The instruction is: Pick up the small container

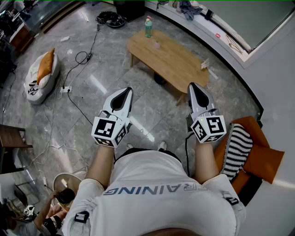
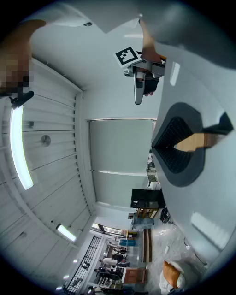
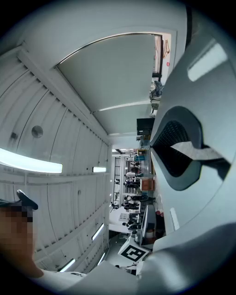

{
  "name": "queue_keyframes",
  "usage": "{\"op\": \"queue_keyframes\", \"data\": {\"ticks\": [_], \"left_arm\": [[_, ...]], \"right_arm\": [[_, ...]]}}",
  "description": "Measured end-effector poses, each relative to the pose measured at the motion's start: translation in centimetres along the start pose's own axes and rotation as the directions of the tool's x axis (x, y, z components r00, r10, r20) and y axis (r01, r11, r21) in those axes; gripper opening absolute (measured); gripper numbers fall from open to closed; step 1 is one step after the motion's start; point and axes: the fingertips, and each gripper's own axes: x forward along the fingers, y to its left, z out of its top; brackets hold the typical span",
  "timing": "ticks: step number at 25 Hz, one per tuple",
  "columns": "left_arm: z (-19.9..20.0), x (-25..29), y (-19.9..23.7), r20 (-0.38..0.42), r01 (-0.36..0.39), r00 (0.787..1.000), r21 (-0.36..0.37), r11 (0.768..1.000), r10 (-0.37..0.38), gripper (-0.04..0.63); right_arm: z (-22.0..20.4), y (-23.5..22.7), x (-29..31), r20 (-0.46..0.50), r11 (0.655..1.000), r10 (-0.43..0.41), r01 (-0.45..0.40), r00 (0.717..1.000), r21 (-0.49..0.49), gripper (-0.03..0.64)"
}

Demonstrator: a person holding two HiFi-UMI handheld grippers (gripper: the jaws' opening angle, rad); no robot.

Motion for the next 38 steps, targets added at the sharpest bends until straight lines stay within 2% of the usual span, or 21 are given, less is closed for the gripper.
{"op": "queue_keyframes", "data": {"ticks": [13, 22, 26, 34, 38], "left_arm": [[-0.1, -0.5, -0.2, -0.006, 0.013, 1.0, 0.003, 1.0, -0.013, 0.003], [-0.2, -2.2, 1.5, 0.007, -0.012, 1.0, -0.007, 1.0, 0.012, 0.003], [-0.3, -4.4, 3.8, 0.028, -0.034, 0.999, -0.017, 0.999, 0.034, 0.003], [-2.8, -8.3, 8.8, 0.003, -0.034, 0.999, -0.066, 0.997, 0.034, 0.003], [-3.3, -8.8, 9.9, 0.001, -0.027, 1.0, -0.085, 0.996, 0.027, 0.003]], "right_arm": [[0.1, 1.6, -0.3, -0.007, 0.999, 0.021, -0.021, 1.0, -0.035, 0.017], [-0.4, 2.5, -0.2, -0.012, 0.998, -0.025, 0.024, 1.0, -0.059, 0.018], [-1.0, 4.7, 0.6, -0.019, 0.999, -0.021, 0.02, 1.0, -0.045, 0.02], [-3.6, 12.0, 3.2, -0.05, 0.997, 0.008, -0.012, 0.999, -0.076, 0.023], [-4.6, 13.4, 4.1, -0.082, 0.996, 0.027, -0.034, 0.996, -0.086, 0.032]]}}
